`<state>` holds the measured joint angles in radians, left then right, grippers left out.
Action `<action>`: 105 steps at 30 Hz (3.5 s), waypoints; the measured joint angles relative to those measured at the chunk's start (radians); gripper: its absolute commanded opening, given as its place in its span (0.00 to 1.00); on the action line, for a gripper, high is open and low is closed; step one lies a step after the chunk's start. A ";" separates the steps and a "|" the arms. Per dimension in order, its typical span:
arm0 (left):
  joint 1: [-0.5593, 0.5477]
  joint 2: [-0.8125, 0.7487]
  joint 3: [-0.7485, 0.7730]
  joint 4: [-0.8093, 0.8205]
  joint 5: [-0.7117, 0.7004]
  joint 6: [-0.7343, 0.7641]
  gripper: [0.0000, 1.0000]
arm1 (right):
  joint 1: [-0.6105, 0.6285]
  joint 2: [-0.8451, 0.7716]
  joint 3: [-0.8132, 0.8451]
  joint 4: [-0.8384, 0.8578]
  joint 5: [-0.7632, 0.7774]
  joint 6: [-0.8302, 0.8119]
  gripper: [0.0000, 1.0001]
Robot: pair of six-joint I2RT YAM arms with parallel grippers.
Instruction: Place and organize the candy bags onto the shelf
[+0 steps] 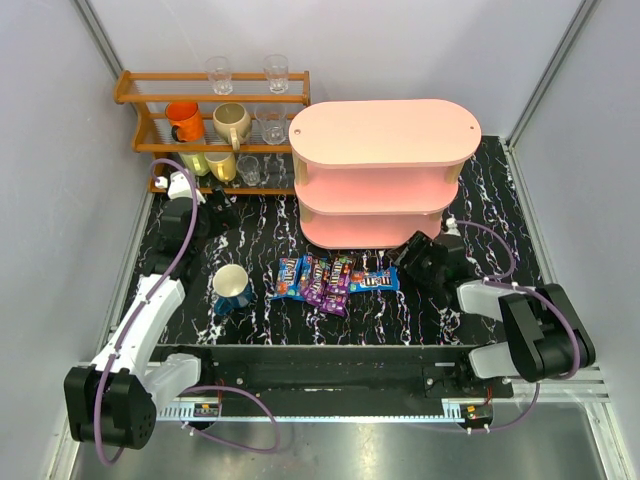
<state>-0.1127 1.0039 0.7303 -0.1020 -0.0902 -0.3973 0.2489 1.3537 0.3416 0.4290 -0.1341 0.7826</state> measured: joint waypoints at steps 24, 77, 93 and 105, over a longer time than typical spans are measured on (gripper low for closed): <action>0.000 0.002 0.000 0.006 0.005 0.001 0.99 | 0.035 -0.023 -0.013 -0.093 -0.140 0.059 0.48; 0.000 -0.001 0.010 -0.041 0.066 0.031 0.99 | 0.103 -0.269 0.946 -0.480 -0.581 -0.229 0.00; 0.000 -0.003 0.010 -0.058 0.069 0.031 0.99 | 0.187 -0.070 0.981 -0.246 0.052 -0.006 0.00; 0.000 -0.009 0.010 -0.064 0.069 0.031 0.99 | 0.592 0.013 0.993 -0.211 0.717 -0.142 0.00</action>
<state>-0.1123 0.9951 0.7403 -0.1658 -0.0212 -0.3664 0.8406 1.3670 1.3346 0.2176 0.5827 0.6403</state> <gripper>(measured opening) 0.987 0.006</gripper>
